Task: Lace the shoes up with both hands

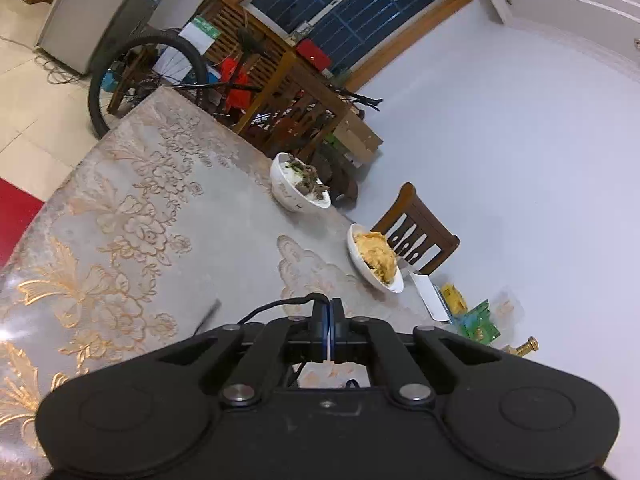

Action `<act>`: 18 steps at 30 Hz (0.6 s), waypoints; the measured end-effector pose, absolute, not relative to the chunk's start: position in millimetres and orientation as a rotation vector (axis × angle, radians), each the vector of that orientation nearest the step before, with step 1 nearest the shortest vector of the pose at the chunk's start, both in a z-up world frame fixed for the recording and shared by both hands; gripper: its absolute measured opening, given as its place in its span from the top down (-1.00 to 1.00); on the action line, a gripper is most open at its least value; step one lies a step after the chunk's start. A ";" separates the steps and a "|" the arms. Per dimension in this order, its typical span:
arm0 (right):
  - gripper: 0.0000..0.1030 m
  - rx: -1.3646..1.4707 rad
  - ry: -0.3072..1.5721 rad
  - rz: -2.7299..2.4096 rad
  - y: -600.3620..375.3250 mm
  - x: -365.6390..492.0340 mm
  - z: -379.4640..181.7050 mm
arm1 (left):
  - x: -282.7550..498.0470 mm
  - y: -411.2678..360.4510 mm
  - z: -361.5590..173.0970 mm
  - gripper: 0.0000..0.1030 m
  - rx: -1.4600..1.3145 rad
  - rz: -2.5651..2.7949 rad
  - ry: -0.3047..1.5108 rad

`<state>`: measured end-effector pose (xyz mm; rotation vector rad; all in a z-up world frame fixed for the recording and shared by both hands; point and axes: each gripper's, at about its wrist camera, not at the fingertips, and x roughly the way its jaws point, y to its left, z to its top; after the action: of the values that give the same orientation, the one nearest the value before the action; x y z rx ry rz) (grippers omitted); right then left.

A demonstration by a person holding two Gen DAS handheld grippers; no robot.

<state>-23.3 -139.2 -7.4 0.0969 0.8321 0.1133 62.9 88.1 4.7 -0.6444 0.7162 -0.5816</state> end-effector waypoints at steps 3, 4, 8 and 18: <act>0.15 -0.003 0.756 0.292 -119.0 -27.8 6.6 | 61.7 94.1 2.5 0.99 -0.652 -0.582 0.720; 0.15 -0.072 0.729 0.328 -107.0 -27.4 5.8 | 61.2 95.0 2.4 0.99 -0.651 -0.583 0.720; 0.25 -0.242 0.677 0.385 -68.9 -10.0 -15.5 | 60.7 97.2 3.3 0.99 -0.653 -0.612 0.722; 0.97 -0.138 0.751 0.367 -71.1 8.8 -36.1 | 120.1 69.4 -43.8 0.92 -0.459 -0.619 0.910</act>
<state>8.8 -71.1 -36.1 -0.1376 0.7515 0.3670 120.1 69.4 -43.8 -0.4589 0.9099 -0.6193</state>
